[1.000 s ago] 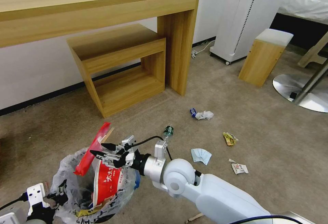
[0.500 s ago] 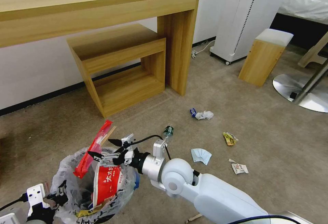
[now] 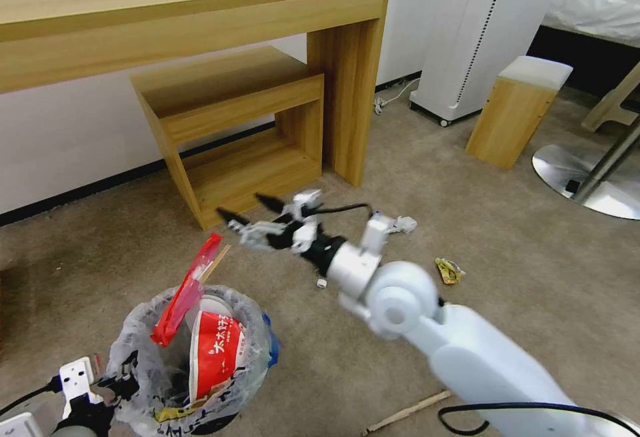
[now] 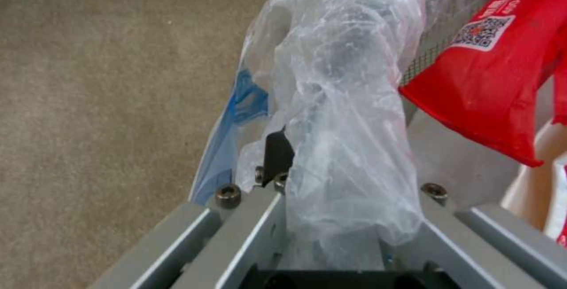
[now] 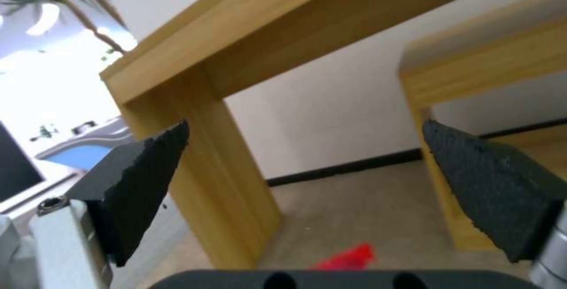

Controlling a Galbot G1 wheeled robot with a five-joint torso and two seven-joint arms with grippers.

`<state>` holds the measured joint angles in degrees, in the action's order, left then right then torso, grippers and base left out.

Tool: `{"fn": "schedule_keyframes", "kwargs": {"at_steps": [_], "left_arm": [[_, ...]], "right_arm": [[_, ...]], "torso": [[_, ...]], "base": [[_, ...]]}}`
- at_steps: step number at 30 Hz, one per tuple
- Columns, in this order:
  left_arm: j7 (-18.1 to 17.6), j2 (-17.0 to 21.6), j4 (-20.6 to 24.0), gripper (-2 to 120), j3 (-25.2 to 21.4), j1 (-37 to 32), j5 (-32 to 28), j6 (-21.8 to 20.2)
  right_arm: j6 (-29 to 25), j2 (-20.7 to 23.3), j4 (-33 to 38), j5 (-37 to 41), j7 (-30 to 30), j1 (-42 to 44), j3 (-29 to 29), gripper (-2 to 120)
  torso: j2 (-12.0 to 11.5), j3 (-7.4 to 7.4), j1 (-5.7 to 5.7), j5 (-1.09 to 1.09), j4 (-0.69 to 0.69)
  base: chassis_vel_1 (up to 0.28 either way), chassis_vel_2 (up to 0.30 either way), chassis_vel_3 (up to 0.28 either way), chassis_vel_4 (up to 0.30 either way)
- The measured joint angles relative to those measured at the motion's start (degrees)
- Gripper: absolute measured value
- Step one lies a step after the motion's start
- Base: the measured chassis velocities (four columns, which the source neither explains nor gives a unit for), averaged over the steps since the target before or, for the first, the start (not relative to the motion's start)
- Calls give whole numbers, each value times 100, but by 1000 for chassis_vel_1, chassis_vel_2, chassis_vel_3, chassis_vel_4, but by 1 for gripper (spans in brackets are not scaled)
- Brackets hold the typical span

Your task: Pick up the trash bin and place the garbage on the floor into it.

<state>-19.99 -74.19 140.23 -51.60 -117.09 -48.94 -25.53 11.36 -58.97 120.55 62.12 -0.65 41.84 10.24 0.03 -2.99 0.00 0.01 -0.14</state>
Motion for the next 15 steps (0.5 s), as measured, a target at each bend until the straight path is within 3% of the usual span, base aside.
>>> {"fn": "schedule_keyframes", "kwargs": {"at_steps": [3, 6, 7, 10, 15], "left_arm": [[13, 15, 26, 1, -6, 2, -46, -25], [130, 60, 83, 1, -78, -40, -162, -142], [130, 60, 83, 1, -78, -40, -162, -142], [302, 108, 173, 1, -115, -117, -264, -258], [314, 127, 184, 1, -94, -100, -255, -266]], "right_arm": [[236, 122, 159, -91, -444, 158, -121, 100], [1020, 117, 511, 66, -1791, 436, -413, 100], [1020, 117, 511, 66, -1791, 436, -413, 100], [1766, -4, 794, 787, -3150, 732, -874, 100], [2174, 43, 889, 1048, -3828, 1000, -1286, 100]], "torso": [[0, 0, 0, 0, 0], [0, 0, 0, 0, -1], [0, 0, 0, 0, -1], [0, 0, 0, 0, 1], [0, 0, 0, 0, -1]], "base": [[0, 0, 0, 0], [0, 0, 0, 0], [0, 0, 0, 0], [0, 0, 0, 0], [0, 0, 0, 0]]}}
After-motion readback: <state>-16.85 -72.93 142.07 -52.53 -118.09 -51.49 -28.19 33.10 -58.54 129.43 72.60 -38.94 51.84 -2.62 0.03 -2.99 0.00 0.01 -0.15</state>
